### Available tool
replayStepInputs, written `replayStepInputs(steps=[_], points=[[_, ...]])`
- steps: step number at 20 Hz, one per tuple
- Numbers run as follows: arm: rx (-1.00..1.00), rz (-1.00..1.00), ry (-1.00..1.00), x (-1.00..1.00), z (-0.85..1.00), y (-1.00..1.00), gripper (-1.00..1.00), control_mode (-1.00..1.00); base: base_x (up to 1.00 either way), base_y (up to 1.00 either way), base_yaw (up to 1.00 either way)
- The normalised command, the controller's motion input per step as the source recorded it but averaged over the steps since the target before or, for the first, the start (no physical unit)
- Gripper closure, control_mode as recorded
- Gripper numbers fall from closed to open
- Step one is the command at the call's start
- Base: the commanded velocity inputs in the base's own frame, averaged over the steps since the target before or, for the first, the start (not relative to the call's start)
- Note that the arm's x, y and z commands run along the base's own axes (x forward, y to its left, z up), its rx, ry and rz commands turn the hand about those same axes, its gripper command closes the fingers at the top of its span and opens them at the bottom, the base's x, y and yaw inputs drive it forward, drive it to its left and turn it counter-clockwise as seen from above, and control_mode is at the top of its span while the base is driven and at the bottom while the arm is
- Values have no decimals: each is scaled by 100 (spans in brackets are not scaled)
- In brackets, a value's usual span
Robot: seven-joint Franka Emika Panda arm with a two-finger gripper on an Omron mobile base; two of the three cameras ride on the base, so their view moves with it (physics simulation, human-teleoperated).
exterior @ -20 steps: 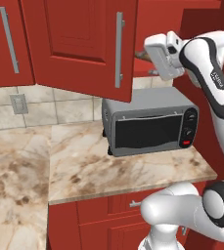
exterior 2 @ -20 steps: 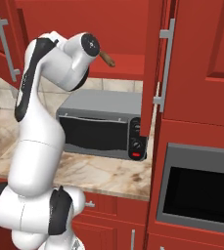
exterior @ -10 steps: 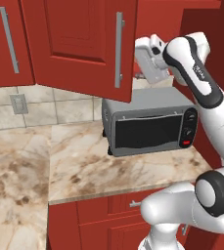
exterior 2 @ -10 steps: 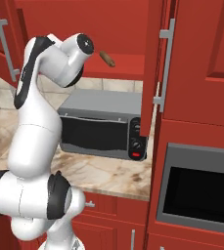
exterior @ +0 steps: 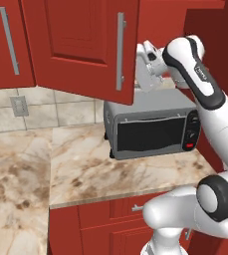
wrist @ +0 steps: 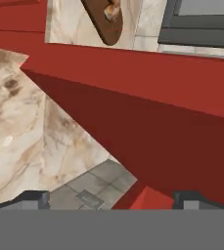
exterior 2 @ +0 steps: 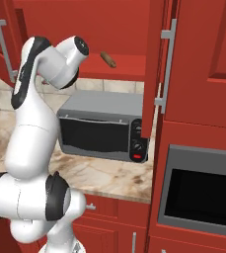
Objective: Open the cabinet, retrieve the rolling pin, and place it next to the meat on the cutting board to prepare for tenderizing.
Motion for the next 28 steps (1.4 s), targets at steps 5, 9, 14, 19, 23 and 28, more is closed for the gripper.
replayStepInputs(steps=[5, 9, 14, 19, 23, 28], points=[[7, 19, -5, -99, -33, 41, -100, -100, 0, 0, 0], [5, 18, -5, -100, -28, 50, -100, -100, 0, 0, 0], [2, 12, 0, -46, -9, 62, -100, -100, 0, 0, 0], [0, 6, 1, 0, 0, 59, -100, -100, 0, 0, 0], [0, 2, 5, 0, 0, 65, -100, -100, 0, 0, 0], [-2, 0, 9, 0, 0, 74, -100, -100, 0, 0, 0]])
